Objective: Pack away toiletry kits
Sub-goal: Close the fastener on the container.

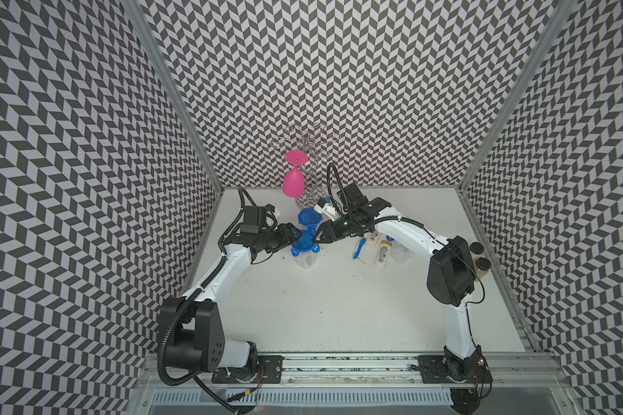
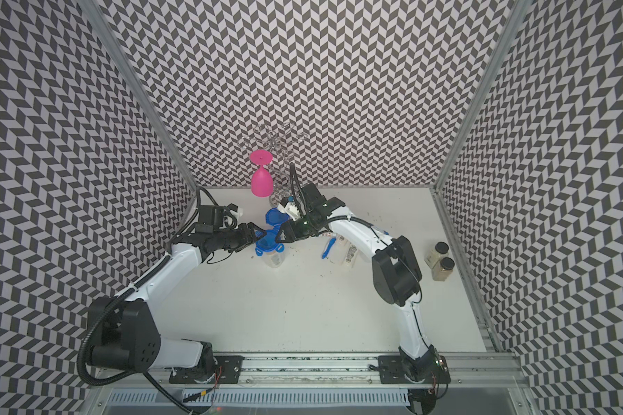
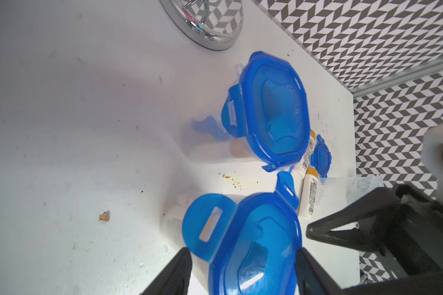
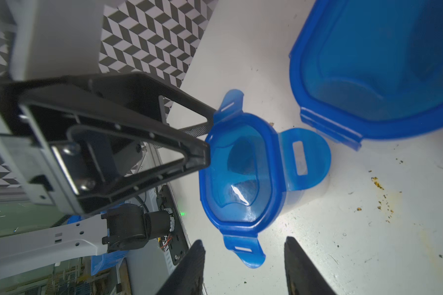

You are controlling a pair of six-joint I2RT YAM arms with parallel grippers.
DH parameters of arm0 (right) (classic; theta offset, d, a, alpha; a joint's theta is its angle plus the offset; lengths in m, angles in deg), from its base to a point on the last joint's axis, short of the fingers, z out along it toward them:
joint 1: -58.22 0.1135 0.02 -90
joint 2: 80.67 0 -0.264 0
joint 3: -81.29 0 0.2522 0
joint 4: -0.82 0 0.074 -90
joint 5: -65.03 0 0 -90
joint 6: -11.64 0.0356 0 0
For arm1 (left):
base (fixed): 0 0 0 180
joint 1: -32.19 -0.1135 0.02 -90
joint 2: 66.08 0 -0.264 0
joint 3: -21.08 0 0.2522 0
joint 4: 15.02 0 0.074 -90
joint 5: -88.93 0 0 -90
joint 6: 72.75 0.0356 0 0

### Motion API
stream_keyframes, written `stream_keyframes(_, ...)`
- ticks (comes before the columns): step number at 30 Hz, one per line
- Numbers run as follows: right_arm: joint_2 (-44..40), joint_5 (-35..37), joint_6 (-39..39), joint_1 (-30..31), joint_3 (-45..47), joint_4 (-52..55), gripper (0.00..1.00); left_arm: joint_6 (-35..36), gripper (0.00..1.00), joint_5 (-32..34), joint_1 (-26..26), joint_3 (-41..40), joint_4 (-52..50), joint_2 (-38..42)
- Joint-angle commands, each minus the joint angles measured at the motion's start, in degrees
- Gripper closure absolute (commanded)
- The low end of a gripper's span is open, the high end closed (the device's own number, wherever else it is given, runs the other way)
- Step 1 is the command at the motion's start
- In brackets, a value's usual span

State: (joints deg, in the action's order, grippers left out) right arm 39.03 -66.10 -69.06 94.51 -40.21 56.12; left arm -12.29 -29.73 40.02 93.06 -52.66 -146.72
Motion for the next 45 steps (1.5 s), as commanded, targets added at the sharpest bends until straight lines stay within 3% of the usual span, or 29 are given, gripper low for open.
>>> stream_keyframes(1,0.8,-2.7,0.4,-0.3,-1.5,-5.0,0.51,0.5,0.41,-0.4,1.1,-0.1,1.9,-0.8)
stream_keyframes(7,3.2,-4.0,-0.1,-0.3,-1.2,-5.8,0.55,0.9,0.51,-0.5,1.5,-1.2,2.9,-2.2)
stream_keyframes(17,2.4,-6.0,0.2,-0.3,2.0,-6.9,0.61,1.2,0.56,-1.2,2.6,-2.5,2.9,-2.8)
stream_keyframes(31,-14.4,-8.2,6.6,0.2,23.6,-14.8,0.62,0.5,0.56,-1.5,7.2,-1.4,3.3,-3.8)
stream_keyframes(37,-17.1,-7.8,6.7,0.1,25.4,-14.1,0.62,1.6,0.56,-1.2,7.2,-0.5,2.7,-4.8)
stream_keyframes(40,-18.7,-6.6,7.4,-0.5,26.7,-13.7,0.62,3.0,0.51,-0.5,7.2,0.9,1.0,-5.3)
stream_keyframes(45,-20.4,-0.3,5.2,-3.0,27.0,-8.1,0.65,3.9,0.3,1.3,6.3,2.4,-1.9,-4.2)
